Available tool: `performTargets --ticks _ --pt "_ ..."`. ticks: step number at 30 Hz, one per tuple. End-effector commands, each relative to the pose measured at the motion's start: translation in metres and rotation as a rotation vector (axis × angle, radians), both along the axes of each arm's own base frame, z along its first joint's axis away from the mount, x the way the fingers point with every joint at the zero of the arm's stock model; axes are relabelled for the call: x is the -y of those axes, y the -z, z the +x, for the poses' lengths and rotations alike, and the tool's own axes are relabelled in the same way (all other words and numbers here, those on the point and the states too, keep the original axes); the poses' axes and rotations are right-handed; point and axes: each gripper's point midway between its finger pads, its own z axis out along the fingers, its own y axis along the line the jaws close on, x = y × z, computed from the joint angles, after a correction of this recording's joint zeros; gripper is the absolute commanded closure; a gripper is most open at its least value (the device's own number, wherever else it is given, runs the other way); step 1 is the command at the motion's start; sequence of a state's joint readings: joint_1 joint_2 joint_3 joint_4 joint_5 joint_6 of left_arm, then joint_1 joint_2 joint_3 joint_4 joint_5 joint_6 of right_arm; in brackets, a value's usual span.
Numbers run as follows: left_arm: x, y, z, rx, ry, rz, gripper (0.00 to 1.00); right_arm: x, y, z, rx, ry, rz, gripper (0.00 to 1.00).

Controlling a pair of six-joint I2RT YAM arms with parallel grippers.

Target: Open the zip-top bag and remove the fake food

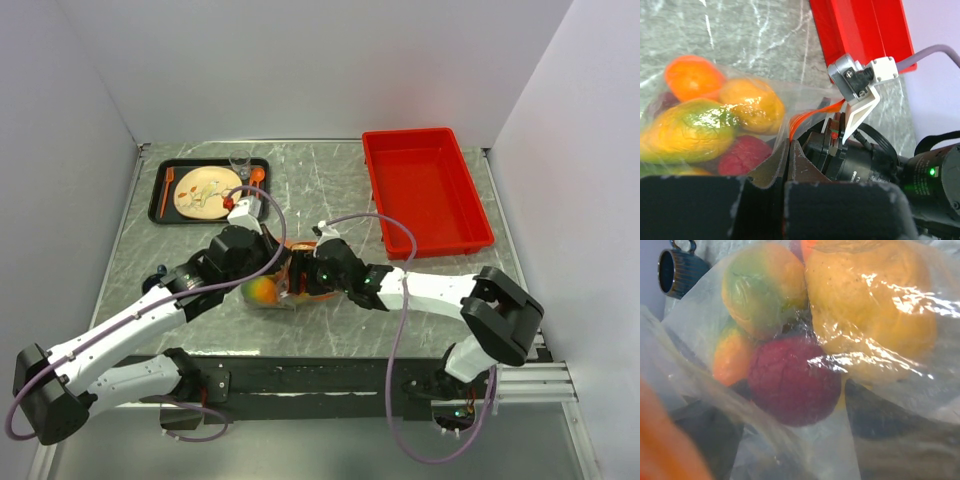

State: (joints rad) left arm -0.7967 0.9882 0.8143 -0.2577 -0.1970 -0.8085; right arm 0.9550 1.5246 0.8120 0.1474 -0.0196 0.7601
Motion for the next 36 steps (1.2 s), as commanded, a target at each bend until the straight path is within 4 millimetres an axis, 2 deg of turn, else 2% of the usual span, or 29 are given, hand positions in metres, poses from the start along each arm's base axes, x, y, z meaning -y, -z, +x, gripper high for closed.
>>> performTargets --ticks 1,4,5,8,12,15,16,17,21,25,28,31,32,34,35,36 --pt "0.003 -0.018 0.007 0.051 -0.035 -0.057 0.99 -0.025 -0.023 0.012 0.032 -0.008 0.105 0.21" --pt "-0.01 -0.013 0.013 0.046 -0.11 -0.017 0.99 -0.033 -0.032 0.018 0.048 -0.01 0.121 0.4" --pt "-0.013 -0.012 0.014 0.043 -0.129 -0.008 0.99 -0.031 -0.032 0.019 0.049 -0.005 0.101 0.55" --pt "-0.026 -0.007 0.022 0.034 -0.207 0.04 0.99 -0.024 -0.046 0.026 0.095 0.023 0.065 0.7" --pt "-0.032 -0.009 0.029 0.041 -0.246 0.08 0.99 -0.008 -0.066 0.027 0.146 0.051 0.038 0.72" --pt "-0.03 -0.007 0.035 0.033 -0.246 0.089 0.99 0.01 -0.072 0.022 0.169 0.074 0.018 0.74" --pt "-0.027 -0.002 0.036 0.019 -0.234 0.096 0.99 0.018 -0.068 0.023 0.174 0.094 -0.002 0.75" --pt "-0.026 0.0 0.038 0.016 -0.229 0.096 0.99 0.025 -0.076 0.021 0.188 0.106 0.004 0.75" --pt "-0.022 0.007 0.048 0.007 -0.211 0.089 0.99 0.048 -0.085 0.016 0.221 0.146 -0.009 0.75" --pt "-0.011 0.016 0.052 -0.022 -0.171 0.074 0.99 0.072 -0.103 0.02 0.27 0.21 -0.027 0.75" --pt "-0.005 0.023 0.057 -0.038 -0.171 0.065 0.99 0.093 -0.11 0.032 0.285 0.265 -0.052 0.75" --pt "-0.008 0.032 0.065 -0.067 -0.188 0.056 0.99 0.128 -0.113 0.055 0.292 0.361 -0.1 0.75" --pt "-0.013 0.033 0.07 -0.074 -0.211 0.045 0.99 0.15 -0.112 0.07 0.294 0.421 -0.126 0.75" --pt "-0.018 0.04 0.076 -0.091 -0.23 0.033 0.99 0.174 -0.11 0.086 0.296 0.492 -0.178 0.75" --pt "-0.026 0.042 0.082 -0.101 -0.257 0.019 0.99 0.194 -0.113 0.099 0.301 0.551 -0.201 0.75" --pt "-0.027 0.048 0.082 -0.115 -0.257 0.016 0.99 0.204 -0.111 0.106 0.292 0.572 -0.209 0.75"
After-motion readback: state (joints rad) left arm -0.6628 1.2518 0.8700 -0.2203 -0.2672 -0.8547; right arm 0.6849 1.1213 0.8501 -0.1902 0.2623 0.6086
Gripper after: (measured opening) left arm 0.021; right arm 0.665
